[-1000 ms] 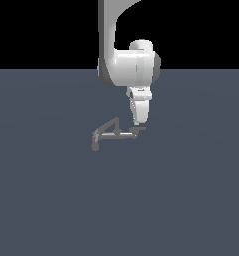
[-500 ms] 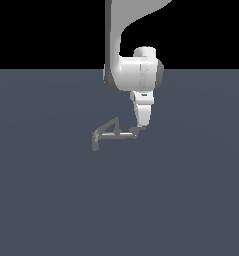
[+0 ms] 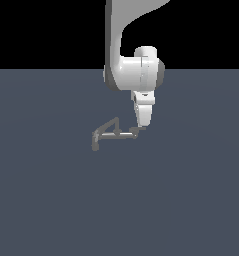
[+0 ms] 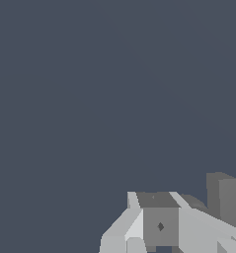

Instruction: Turn on the faucet by rotating a designated handle.

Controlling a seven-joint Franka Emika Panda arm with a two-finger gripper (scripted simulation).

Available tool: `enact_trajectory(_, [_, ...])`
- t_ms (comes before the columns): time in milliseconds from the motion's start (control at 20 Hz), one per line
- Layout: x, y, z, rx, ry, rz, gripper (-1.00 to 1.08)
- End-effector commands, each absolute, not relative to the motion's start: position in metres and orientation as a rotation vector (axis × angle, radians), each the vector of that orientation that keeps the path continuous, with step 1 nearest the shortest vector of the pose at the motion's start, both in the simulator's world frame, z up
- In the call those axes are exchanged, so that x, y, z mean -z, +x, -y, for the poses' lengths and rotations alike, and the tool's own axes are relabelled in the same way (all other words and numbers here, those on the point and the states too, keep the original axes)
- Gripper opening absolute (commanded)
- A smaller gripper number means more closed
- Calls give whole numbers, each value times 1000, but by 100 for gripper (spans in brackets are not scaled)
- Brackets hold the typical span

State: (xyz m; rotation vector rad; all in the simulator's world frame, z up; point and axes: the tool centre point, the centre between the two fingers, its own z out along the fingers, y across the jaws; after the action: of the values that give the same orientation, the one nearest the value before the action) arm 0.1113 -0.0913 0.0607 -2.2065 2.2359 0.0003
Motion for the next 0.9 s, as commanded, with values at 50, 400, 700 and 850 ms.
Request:
enact_trajectory(50, [-61, 103, 99, 0, -2205, -2237, -100])
enact_trajectory(400, [-61, 93, 105, 3, -2207, -2231, -100])
enact_trajectory(700, [-61, 76, 105, 2, -2206, -2233, -100])
enact_trajectory(850, [-61, 67, 105, 1, -2206, -2235, -100])
